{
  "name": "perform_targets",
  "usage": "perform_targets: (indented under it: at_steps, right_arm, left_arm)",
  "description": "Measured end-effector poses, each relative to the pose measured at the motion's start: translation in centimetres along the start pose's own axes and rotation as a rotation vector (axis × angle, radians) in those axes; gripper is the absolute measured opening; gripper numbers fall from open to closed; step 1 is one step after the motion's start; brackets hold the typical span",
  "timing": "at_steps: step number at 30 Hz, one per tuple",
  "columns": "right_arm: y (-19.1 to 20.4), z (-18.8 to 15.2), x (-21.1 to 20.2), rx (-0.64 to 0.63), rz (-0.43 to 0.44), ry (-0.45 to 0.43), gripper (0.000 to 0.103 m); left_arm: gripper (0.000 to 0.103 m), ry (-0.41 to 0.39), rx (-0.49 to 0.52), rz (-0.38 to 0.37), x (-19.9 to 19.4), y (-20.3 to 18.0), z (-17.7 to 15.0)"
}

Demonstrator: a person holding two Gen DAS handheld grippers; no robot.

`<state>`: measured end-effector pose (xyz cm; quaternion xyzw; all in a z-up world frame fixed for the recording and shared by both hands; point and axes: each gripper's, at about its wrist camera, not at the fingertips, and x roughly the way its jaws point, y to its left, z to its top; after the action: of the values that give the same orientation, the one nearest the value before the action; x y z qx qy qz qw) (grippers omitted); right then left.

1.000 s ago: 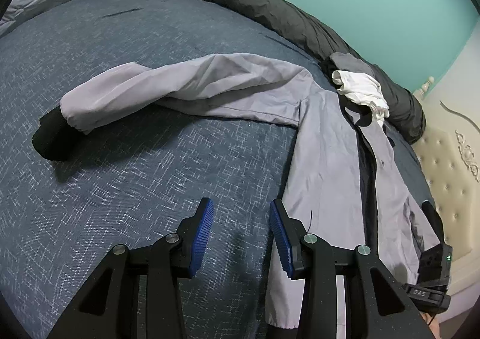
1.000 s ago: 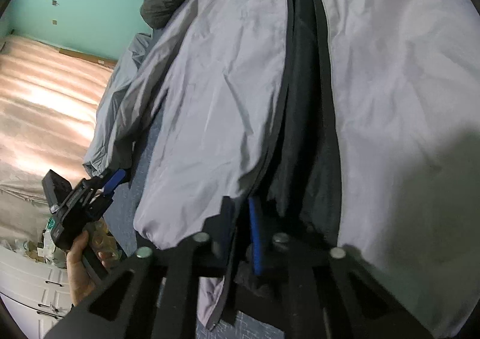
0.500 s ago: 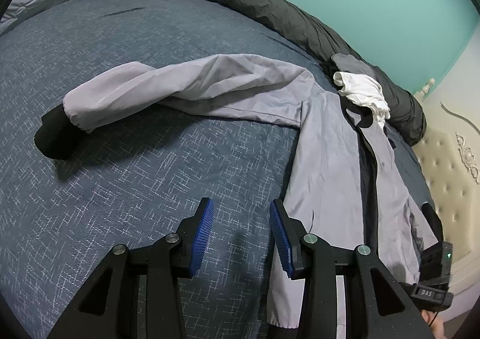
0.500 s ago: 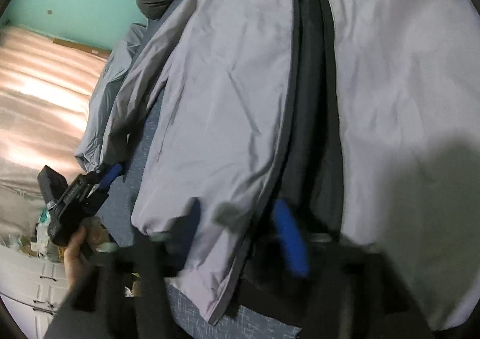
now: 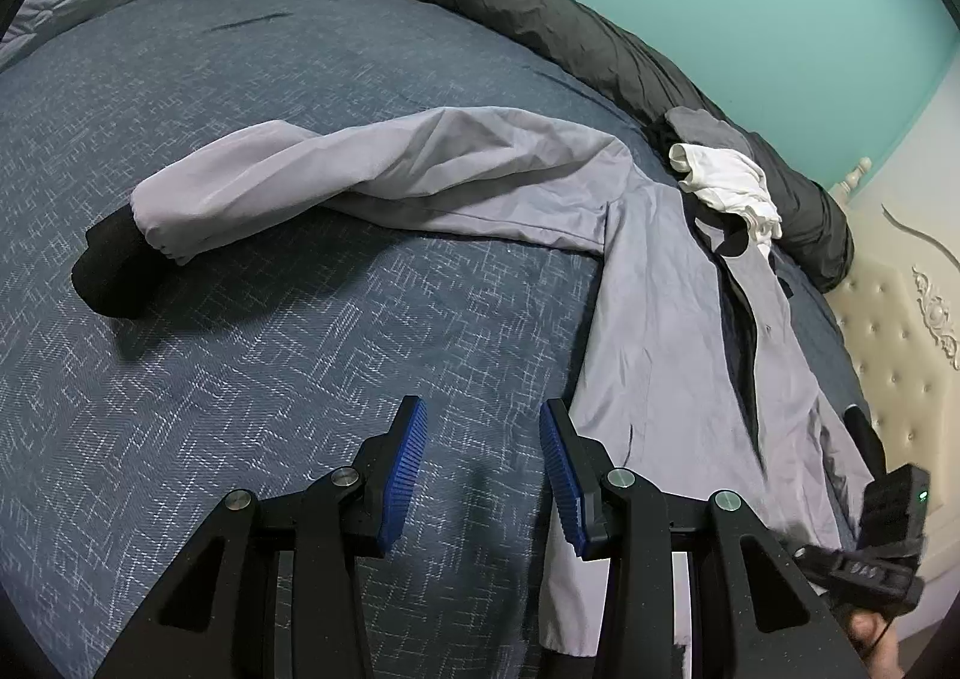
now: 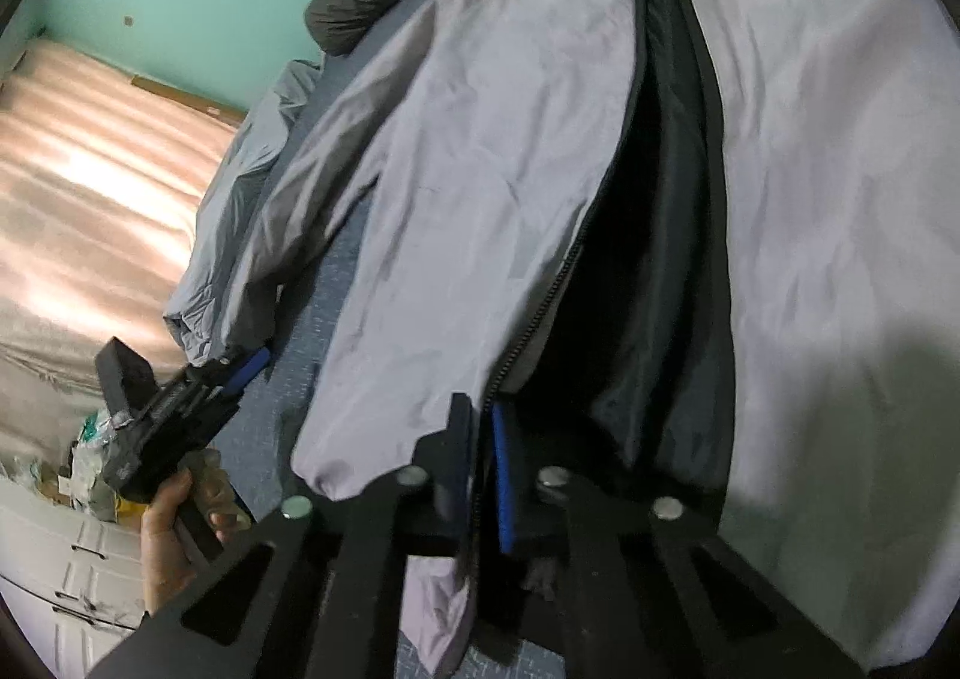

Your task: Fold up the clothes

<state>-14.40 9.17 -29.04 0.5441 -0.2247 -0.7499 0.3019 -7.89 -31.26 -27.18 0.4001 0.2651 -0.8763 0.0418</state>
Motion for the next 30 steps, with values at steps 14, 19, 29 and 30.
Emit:
perform_targets:
  at_steps: [14, 19, 29, 30]
  right_arm:
    - [-1.9, 4.7, -4.4, -0.071, -0.259, 0.024, 0.004]
    - [-5.3, 2.4, -3.1, 0.023, -0.247, 0.042, 0.004]
    - [-5.2, 2.3, -4.4, 0.008, -0.199, -0.008, 0.007]
    - [-5.0, 2.5, -4.9, 0.003, -0.196, -0.017, 0.008]
  left_arm:
    - [0.043, 0.14, 0.074, -0.138, 2.2, -3.1, -1.4]
    - [0.044, 0.227, 0.115, -0.175, 3.6, -4.8, -2.8]
    - [0.06, 0.278, 0.138, -0.222, 4.0, -6.1, -4.1]
    - [0.06, 0.292, 0.144, -0.224, 4.3, -6.3, -4.4]
